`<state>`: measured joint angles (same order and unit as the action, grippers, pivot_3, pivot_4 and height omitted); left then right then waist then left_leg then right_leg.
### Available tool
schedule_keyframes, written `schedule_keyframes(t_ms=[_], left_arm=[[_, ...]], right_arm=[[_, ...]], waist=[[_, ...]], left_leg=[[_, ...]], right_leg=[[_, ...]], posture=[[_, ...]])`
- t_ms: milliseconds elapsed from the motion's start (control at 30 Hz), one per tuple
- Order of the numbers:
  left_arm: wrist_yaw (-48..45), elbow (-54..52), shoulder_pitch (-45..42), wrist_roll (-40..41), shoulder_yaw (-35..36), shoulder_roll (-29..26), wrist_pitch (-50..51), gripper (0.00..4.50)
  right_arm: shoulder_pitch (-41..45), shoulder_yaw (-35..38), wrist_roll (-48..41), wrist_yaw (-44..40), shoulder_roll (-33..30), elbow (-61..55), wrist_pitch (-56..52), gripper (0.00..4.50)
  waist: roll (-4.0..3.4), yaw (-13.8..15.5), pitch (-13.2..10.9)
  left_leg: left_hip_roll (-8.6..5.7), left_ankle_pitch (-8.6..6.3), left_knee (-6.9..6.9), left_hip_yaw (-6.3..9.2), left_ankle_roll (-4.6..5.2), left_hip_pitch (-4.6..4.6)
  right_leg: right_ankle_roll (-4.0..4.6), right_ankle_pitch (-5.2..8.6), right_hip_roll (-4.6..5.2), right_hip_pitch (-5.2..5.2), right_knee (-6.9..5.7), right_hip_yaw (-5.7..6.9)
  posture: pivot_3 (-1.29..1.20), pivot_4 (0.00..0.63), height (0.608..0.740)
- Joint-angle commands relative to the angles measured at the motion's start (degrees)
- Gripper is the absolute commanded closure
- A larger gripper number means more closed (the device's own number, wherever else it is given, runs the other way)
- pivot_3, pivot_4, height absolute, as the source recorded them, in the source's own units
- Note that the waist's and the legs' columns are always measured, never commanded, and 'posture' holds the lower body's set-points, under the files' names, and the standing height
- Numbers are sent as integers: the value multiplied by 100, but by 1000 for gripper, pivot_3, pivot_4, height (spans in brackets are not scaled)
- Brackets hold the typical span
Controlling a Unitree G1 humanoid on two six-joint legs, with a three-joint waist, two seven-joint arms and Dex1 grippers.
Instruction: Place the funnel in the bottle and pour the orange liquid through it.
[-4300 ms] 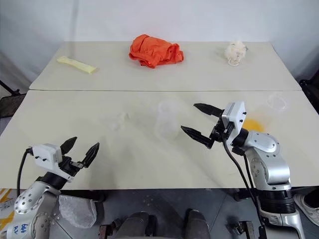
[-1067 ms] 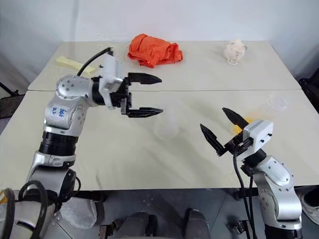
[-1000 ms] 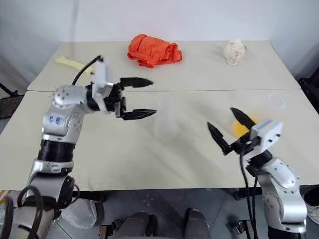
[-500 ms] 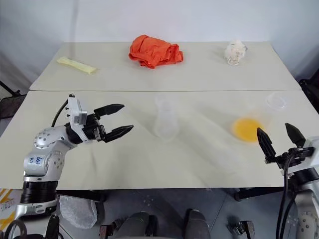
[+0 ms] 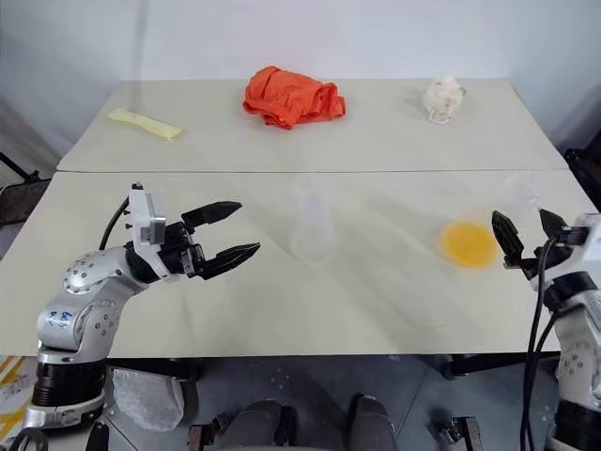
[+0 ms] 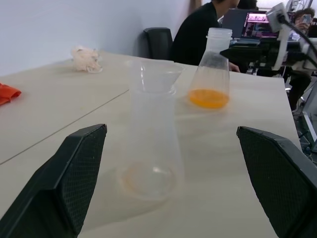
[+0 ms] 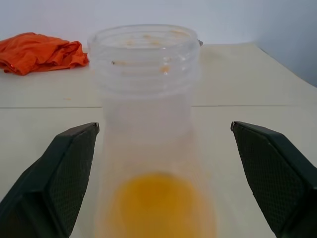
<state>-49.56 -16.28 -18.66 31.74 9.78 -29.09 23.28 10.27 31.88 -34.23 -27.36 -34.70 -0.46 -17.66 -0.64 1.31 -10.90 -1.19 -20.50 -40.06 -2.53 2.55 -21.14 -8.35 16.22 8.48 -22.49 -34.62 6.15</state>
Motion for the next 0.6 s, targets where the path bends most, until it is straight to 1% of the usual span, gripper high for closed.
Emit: schedule_keyframes(t_ms=[33,200,267,467,567,600], left_arm=[[111,-348,66,142,62,-51,-14,25],[215,-452,88,108,36,-56,-59,25],[245,-470,82,95,22,-55,-79,25],[305,-463,78,29,1,-60,-181,25],[337,-524,150,25,3,-52,-203,0],[343,-535,172,28,5,-54,-209,0]], right_arm=[[372,-35,155,6,-128,338,126,0],[946,-157,439,87,-83,1076,399,0],[1168,-235,495,-4,-93,1349,488,0],[1564,-388,569,-171,-49,1727,713,0],[1600,-406,537,-215,22,1676,778,583],[1589,-409,524,-228,46,1638,779,865]], waist=[[0,-7,0],[0,2,0],[0,3,0],[0,-4,0],[0,-3,0],[0,-6,0]], left_leg=[[0,0,0,0,0,0],[0,1,-1,-1,1,0],[-1,1,-1,0,1,-2],[1,1,0,0,1,-2],[0,1,0,0,1,-4],[0,1,0,1,1,-4]], right_leg=[[0,0,0,0,0,1],[0,0,-1,0,-1,1],[0,0,0,0,1,1],[0,0,-1,0,2,4],[0,0,0,0,3,4],[0,0,0,0,3,4]], posture=[[0,150,740],[0,150,740],[0,150,740],[0,150,740],[0,150,740],[0,150,740]])
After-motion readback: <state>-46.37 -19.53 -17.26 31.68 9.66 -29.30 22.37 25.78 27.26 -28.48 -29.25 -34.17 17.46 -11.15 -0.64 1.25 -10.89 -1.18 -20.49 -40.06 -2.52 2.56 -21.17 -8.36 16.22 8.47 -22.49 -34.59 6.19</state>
